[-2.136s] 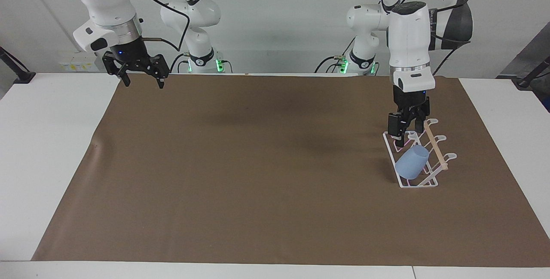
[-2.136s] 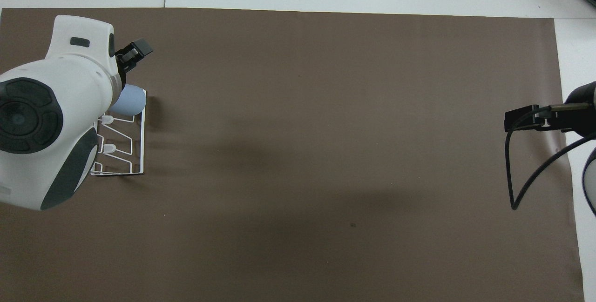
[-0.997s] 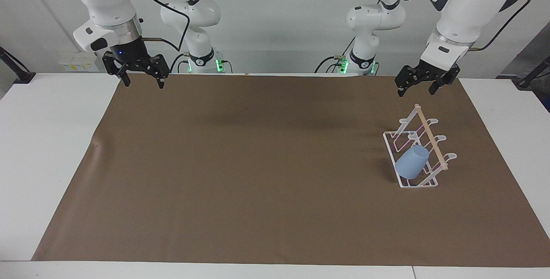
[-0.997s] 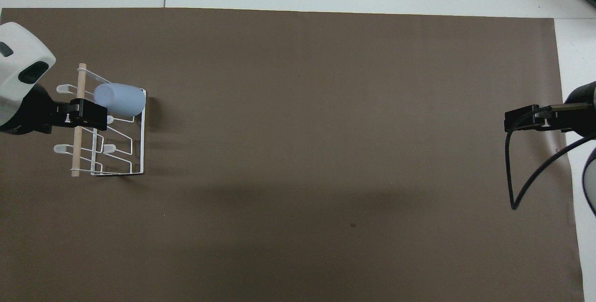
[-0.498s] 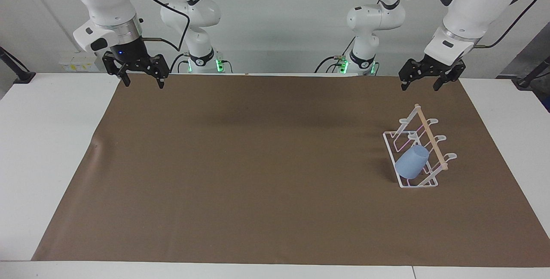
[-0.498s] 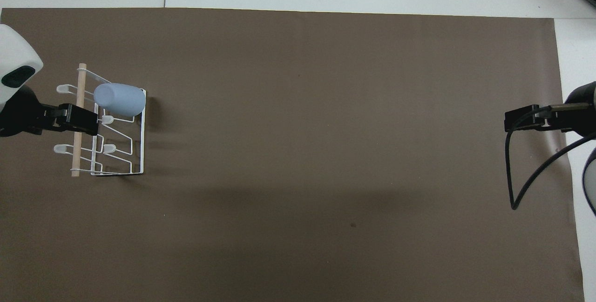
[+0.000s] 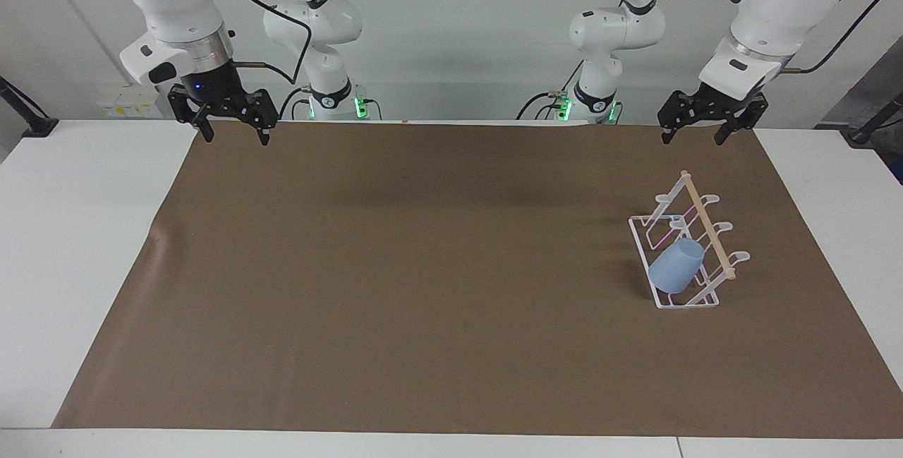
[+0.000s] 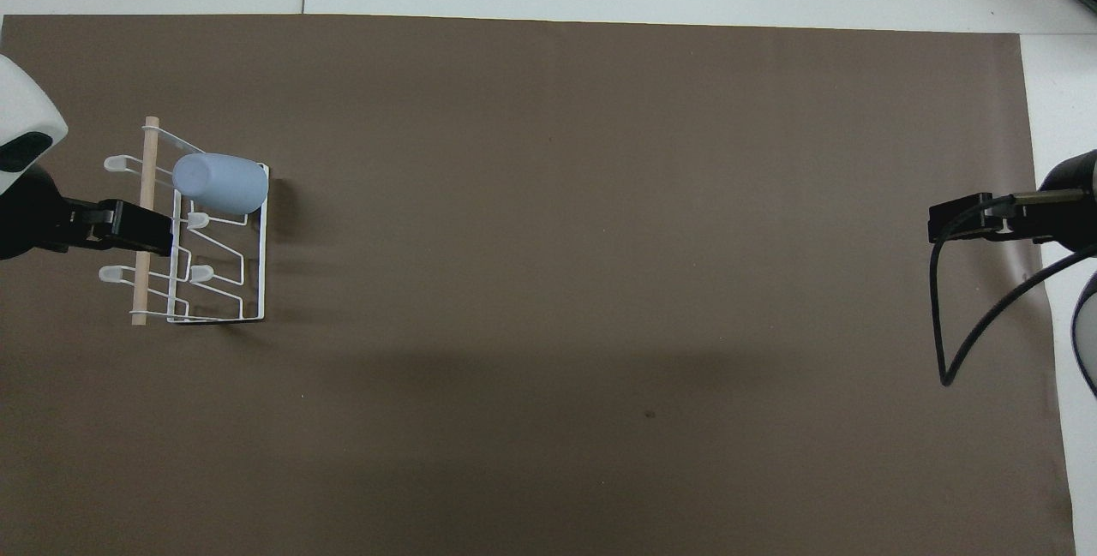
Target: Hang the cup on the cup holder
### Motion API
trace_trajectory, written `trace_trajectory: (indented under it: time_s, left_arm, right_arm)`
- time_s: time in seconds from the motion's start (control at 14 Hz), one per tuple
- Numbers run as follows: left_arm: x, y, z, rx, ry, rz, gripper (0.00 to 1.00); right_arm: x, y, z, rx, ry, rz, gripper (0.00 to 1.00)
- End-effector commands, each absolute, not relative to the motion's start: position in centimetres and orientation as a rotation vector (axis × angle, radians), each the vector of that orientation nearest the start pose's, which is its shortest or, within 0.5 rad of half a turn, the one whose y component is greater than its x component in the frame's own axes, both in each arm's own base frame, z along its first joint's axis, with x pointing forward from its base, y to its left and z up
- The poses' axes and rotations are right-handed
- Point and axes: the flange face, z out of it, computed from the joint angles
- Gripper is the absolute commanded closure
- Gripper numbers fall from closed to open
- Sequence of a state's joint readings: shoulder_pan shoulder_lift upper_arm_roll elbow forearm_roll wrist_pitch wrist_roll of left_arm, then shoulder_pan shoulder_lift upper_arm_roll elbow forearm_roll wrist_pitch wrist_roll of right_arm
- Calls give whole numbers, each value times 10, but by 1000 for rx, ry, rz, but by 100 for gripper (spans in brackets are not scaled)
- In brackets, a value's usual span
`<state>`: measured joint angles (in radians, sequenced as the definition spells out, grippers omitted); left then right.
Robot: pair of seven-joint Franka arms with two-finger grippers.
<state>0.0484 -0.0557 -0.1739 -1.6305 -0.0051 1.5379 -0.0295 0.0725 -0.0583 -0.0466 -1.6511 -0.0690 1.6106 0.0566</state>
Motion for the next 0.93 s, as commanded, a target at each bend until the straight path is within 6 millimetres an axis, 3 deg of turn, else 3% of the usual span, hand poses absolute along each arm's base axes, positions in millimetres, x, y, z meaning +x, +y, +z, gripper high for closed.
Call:
trace_trajectory:
  time_s: [0.0, 0.21, 0.85]
  left_arm:
    - [521, -67, 628, -3179, 166, 52, 0]
    - [522, -67, 639, -3189, 160, 36, 0]
    - [515, -68, 635, -3178, 191, 94, 0]
  right_arm:
    - [533, 3, 623, -3198, 43, -42, 0]
    - [533, 3, 622, -3198, 43, -40, 0]
    - [533, 3, 623, -3198, 43, -42, 0]
